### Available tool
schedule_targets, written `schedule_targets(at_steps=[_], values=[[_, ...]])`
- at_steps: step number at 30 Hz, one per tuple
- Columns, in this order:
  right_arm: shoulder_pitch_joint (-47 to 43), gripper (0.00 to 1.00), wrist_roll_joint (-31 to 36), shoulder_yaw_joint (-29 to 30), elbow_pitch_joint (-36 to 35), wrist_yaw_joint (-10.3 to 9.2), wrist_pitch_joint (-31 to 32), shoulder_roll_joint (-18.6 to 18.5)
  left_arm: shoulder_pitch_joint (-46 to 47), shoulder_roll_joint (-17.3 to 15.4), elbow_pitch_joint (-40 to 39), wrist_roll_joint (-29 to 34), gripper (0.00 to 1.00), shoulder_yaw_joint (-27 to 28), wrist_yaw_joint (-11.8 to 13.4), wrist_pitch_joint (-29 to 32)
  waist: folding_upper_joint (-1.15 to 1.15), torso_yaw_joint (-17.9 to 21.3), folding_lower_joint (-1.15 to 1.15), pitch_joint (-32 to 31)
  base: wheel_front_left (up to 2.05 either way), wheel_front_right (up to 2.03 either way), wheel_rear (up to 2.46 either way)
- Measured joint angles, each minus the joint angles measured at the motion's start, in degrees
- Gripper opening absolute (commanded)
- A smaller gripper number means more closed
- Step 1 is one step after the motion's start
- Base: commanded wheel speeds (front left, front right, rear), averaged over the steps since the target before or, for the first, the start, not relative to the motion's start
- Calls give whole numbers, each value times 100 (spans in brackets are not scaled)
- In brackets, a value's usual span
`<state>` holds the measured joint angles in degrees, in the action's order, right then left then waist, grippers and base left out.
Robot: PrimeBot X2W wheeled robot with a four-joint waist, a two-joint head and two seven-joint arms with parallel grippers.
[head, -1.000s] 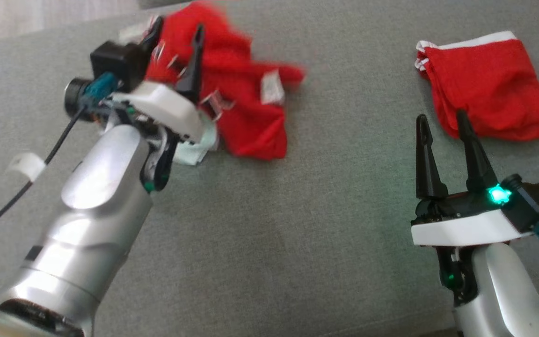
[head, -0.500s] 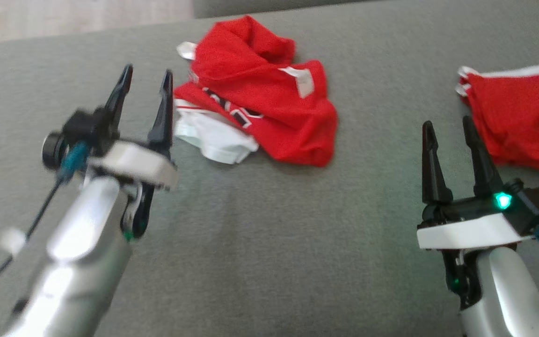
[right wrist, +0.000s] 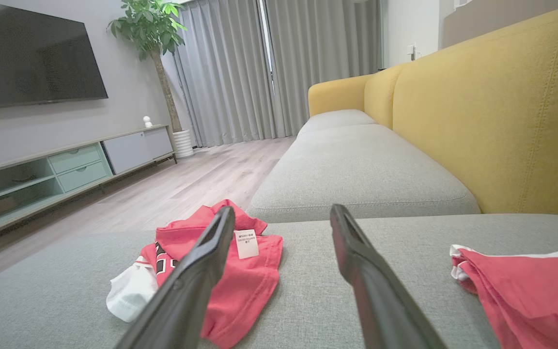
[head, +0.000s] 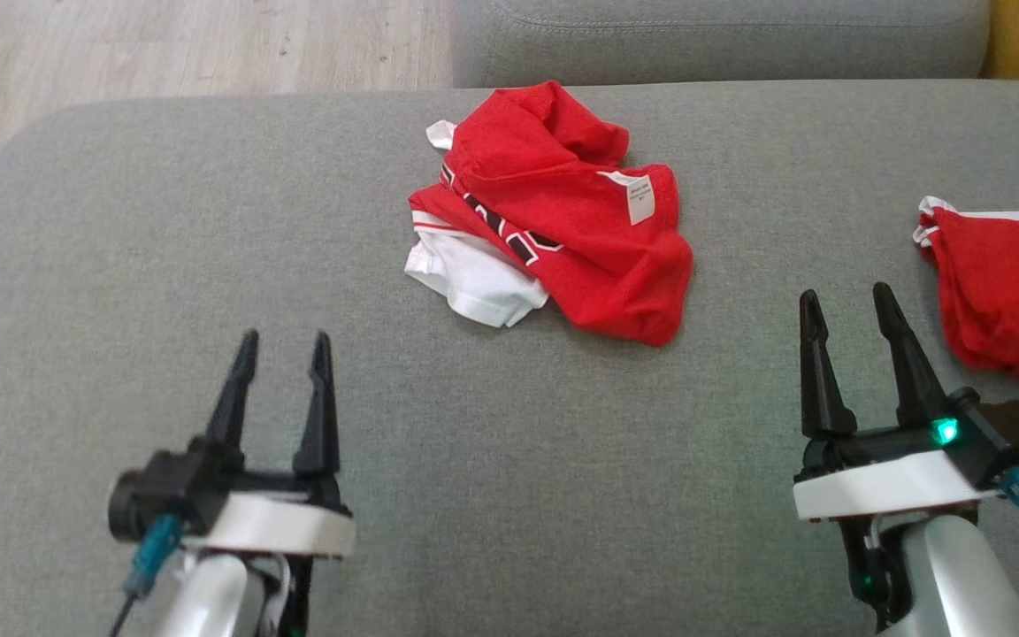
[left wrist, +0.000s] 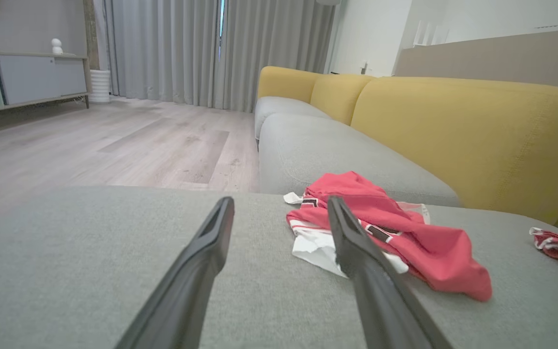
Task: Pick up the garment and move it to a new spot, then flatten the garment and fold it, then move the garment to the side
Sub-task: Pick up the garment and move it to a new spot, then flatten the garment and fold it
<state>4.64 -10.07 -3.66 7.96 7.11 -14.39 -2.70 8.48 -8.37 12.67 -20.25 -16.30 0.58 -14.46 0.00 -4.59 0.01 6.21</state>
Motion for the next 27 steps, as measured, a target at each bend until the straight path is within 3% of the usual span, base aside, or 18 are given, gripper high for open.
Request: schedule_targets(at_steps=[12, 20, 27], values=[[24, 100, 164, 47, 245, 0, 0, -1, -31, 441, -86, 590, 100, 436, -536, 0, 0, -106, -1, 222, 0, 0, 0], [776, 100, 268, 51, 1436, 0, 46, -2, 172, 545, 13, 621, 100, 482, -671, 0, 0, -338, -1, 477, 0, 0, 0], [1585, 100, 178, -299, 2575, 0, 645, -15, 358, 558, 47, 603, 100, 435, -721, 0, 0, -606, -2, 670, 0, 0, 0]])
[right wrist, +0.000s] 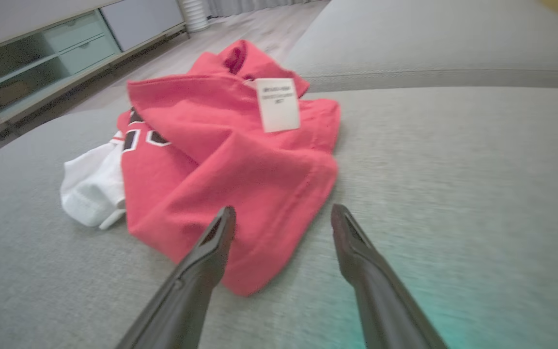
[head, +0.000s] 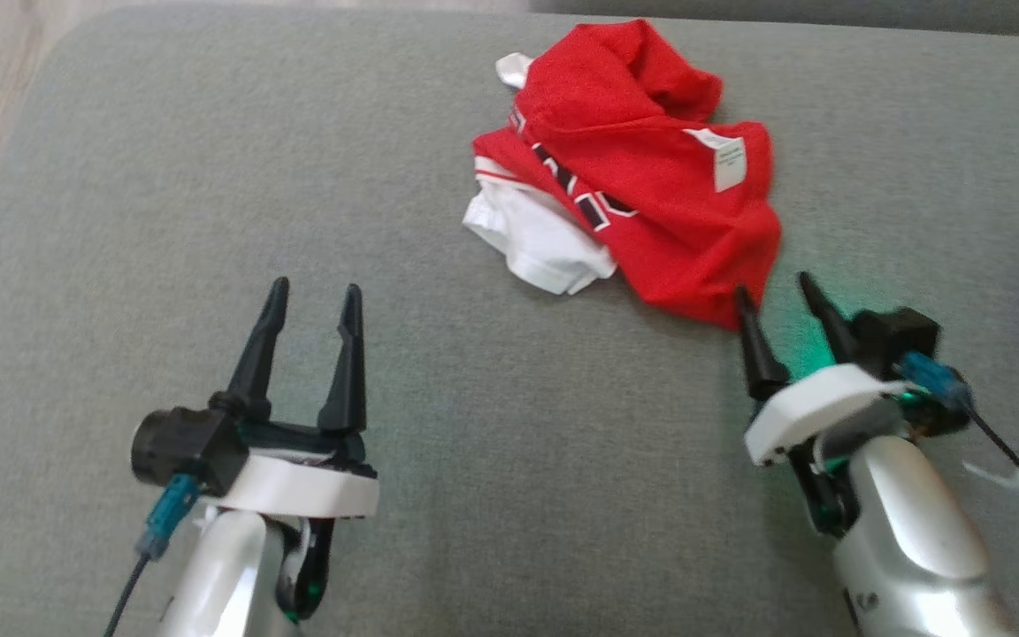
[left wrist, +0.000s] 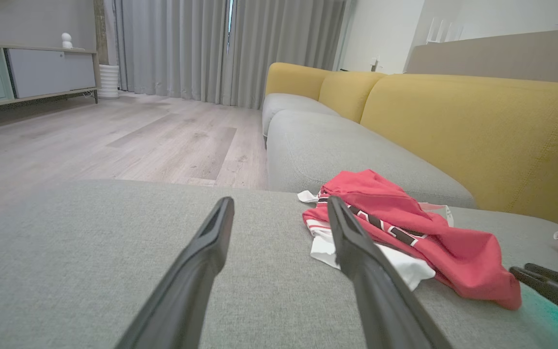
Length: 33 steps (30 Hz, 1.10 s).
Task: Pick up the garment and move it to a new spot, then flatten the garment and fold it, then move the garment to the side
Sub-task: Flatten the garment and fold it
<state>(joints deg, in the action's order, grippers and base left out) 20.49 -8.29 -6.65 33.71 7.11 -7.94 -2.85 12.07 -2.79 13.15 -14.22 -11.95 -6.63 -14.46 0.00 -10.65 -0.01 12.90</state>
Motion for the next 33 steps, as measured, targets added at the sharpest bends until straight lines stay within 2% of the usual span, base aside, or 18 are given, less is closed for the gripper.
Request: schedule_targets(at_steps=[3, 9, 10, 11, 18, 24, 28, 31, 32, 33], values=[[238, 100, -297, -243, 375, 0, 202, -3, 6, 2, 18, -91, 100, -115, 0, 0, 0, -120, 0, 70, 0, 0, 0], [700, 100, -370, -482, 985, 0, 349, -42, 62, 7, 54, -186, 100, -158, 14, 0, 0, -271, 0, 161, 0, 0, 0], [784, 79, -360, -528, 1067, 0, 346, -48, 60, 7, 60, -187, 100, -158, 15, 0, 0, -276, 0, 156, 0, 0, 0], [843, 0, -339, -564, 1138, 0, 297, -56, 60, 7, 62, -192, 100, -157, 16, 0, 0, -274, 0, 145, 0, 0, 0], [875, 0, -179, -326, 1250, 0, -293, -147, 52, 9, 68, -191, 100, -119, 80, 0, 0, -126, 1, 26, 0, 0, 0], [1143, 0, 94, 724, 902, 0, -422, -772, 43, 10, 52, -190, 100, -107, 84, 0, 0, 115, 1, -115, 0, 0, 0], [1307, 0, 491, 1549, 775, 0, -192, -1221, 43, 11, 30, -191, 100, -122, 84, 0, 0, 177, 2, -157, 0, 0, 0], [1304, 0, 802, 1942, 798, 0, 63, -1258, 44, 11, 21, -192, 100, -130, 84, 0, 0, 161, 1, -139, 0, 0, 0], [1304, 95, 945, 2034, 805, 0, 101, -1226, 44, 11, 16, -193, 100, -130, 86, 0, 0, 159, 1, -131, 0, 0, 0], [1304, 100, 1063, 2148, 795, 0, 127, -1181, 44, 11, 13, -193, 100, -130, 87, 0, 0, 161, 1, -125, 0, 0, 0]])
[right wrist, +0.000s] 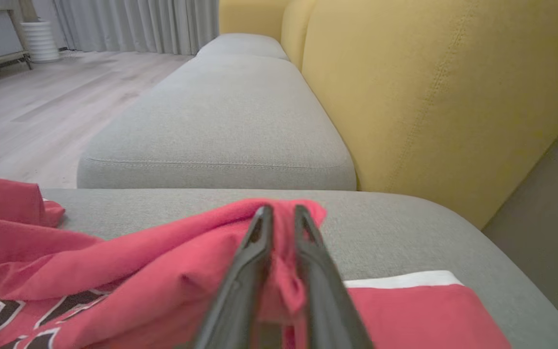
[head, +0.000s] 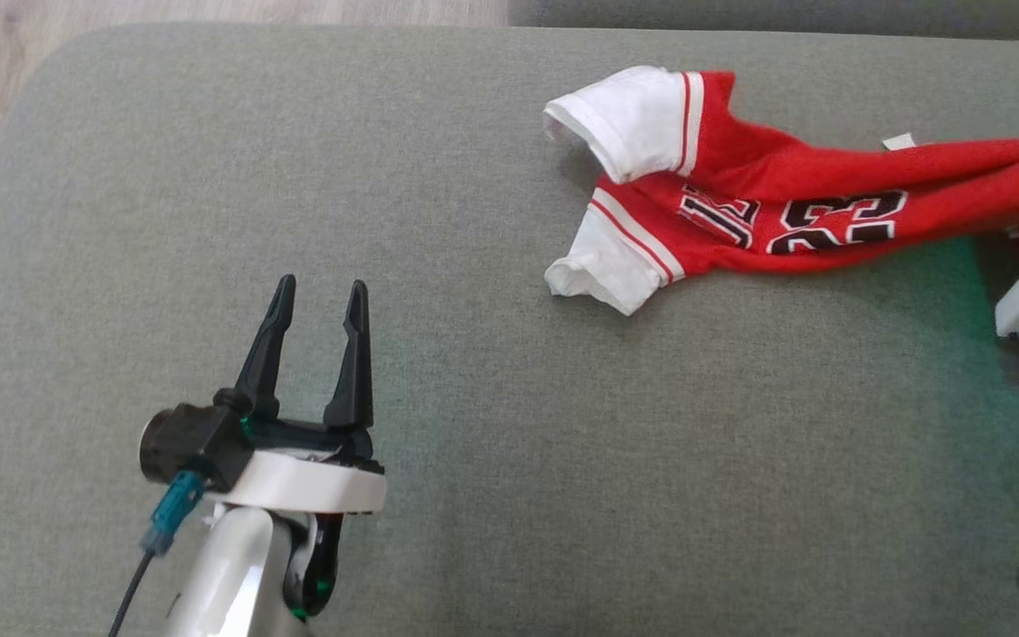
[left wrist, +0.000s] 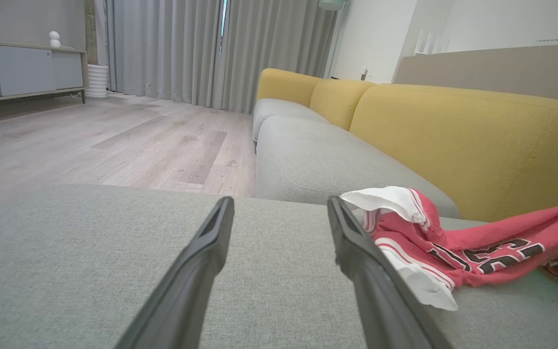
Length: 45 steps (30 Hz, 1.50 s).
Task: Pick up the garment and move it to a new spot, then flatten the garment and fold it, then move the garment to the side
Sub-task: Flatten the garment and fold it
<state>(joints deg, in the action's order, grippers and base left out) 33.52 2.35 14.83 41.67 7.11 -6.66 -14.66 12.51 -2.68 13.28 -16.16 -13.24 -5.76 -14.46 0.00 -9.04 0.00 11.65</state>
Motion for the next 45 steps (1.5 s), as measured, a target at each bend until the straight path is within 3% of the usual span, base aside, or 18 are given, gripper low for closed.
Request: schedule_targets(at_steps=[7, 12, 17, 22, 27, 33, 45], values=[[-38, 100, 176, 87, -336, 0, -280, 680, 0, 0, -12, 2, 100, 29, 16, 0, 0, 132, 0, -52, 0, 0, 0], [-537, 100, -131, -503, -923, 0, -603, 942, -2, 0, -21, 11, 100, 66, 12, 0, 0, 329, 0, -169, 0, 0, 0], [-1763, 100, -798, -1354, -1723, 0, -732, 1121, -13, 0, 1, 38, 100, 119, -15, 0, 0, 648, 0, -292, 0, 0, 0], [-2384, 100, -1166, -1546, -2075, 0, -755, 1185, -2, 1, 192, 79, 100, 143, -34, -7, 0, 952, 0, -311, 0, 0, 0], [-2325, 100, -1212, -1683, -2323, 0, -756, 1190, 306, -2, 1056, 332, 100, -170, -82, -3, 0, 1228, 0, -223, 0, 0, 0], [-2187, 100, -1214, -1715, -2470, 0, -766, 1189, 1629, 18, 2143, 231, 100, -493, -133, 520, 0, 1497, -1, 32, 0, 0, 0], [-2084, 100, -1363, -1858, -2643, 0, -771, 1190, 3014, 38, 3871, 26, 100, -603, -130, 1256, 0, 2012, -1, 550, 0, 0, 0]])
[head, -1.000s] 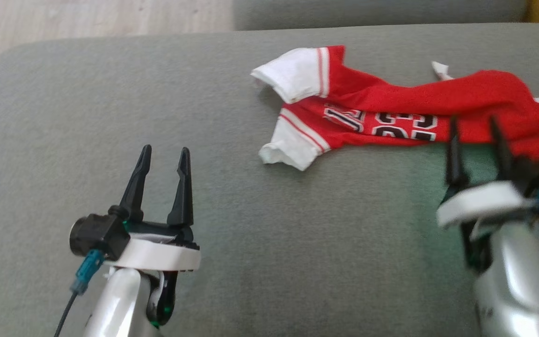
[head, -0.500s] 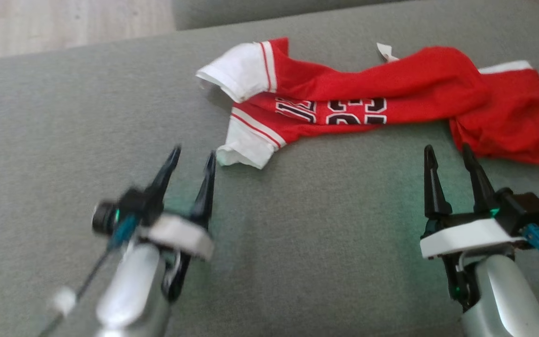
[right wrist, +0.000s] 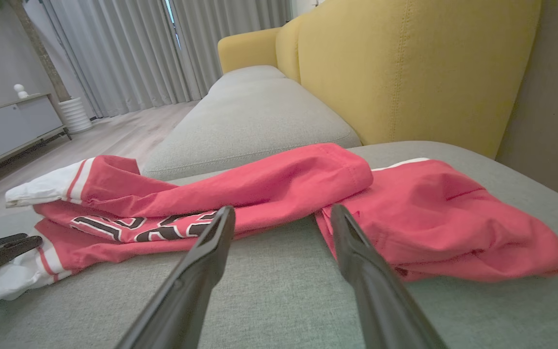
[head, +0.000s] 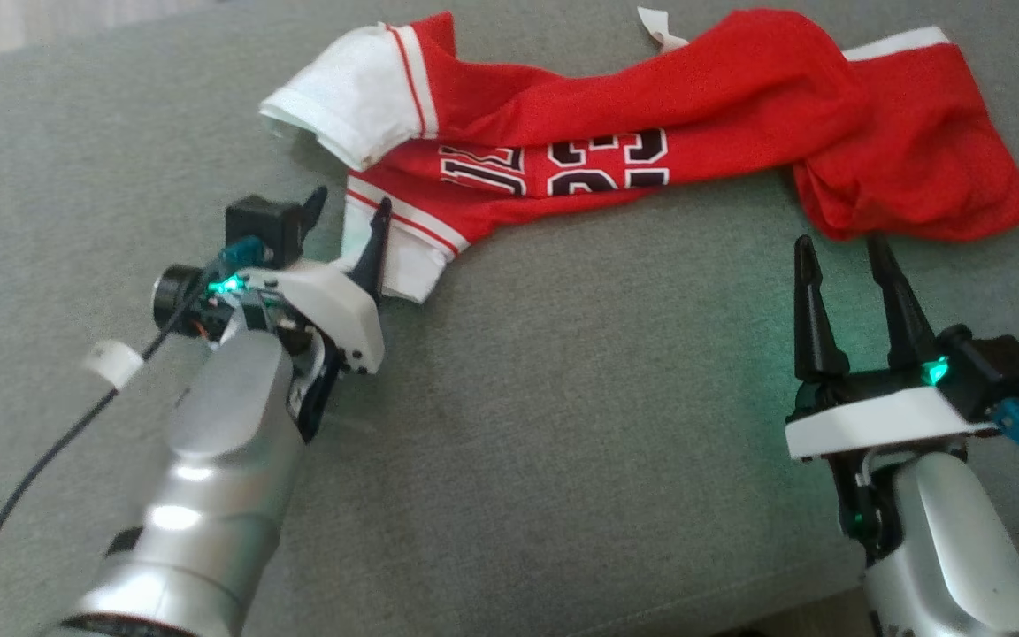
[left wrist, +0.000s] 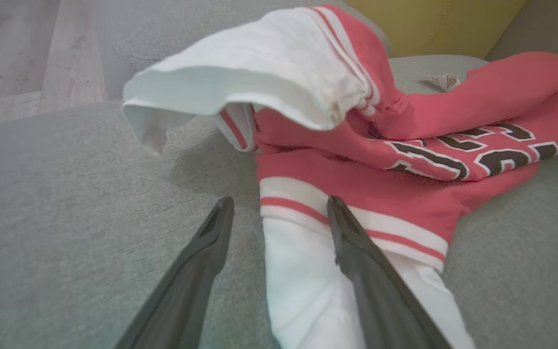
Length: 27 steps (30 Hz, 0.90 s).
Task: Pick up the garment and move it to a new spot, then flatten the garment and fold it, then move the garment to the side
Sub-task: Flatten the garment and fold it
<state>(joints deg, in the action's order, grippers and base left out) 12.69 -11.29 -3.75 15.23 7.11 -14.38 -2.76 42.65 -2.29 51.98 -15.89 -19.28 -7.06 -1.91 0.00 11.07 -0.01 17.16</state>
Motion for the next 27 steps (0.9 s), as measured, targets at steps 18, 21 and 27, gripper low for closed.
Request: schedule_targets(at_steps=[18, 21, 27], values=[[172, 100, 20, 126, -66, 0, -1, -1, 516, 1, 877, -478, 0, 287, 110, -1089, 0, -35, 1, 33, 0, 0, 0], [163, 100, 97, 170, -49, 0, -1, 0, 431, -71, 760, -537, 0, 413, 180, -1199, 0, -196, 1, -80, 0, 0, 0], [-36, 100, 181, 212, 35, 0, -1, -1, -238, -270, 145, -538, 0, 647, 365, -1238, 0, -575, 2, -350, 0, 0, 0]])
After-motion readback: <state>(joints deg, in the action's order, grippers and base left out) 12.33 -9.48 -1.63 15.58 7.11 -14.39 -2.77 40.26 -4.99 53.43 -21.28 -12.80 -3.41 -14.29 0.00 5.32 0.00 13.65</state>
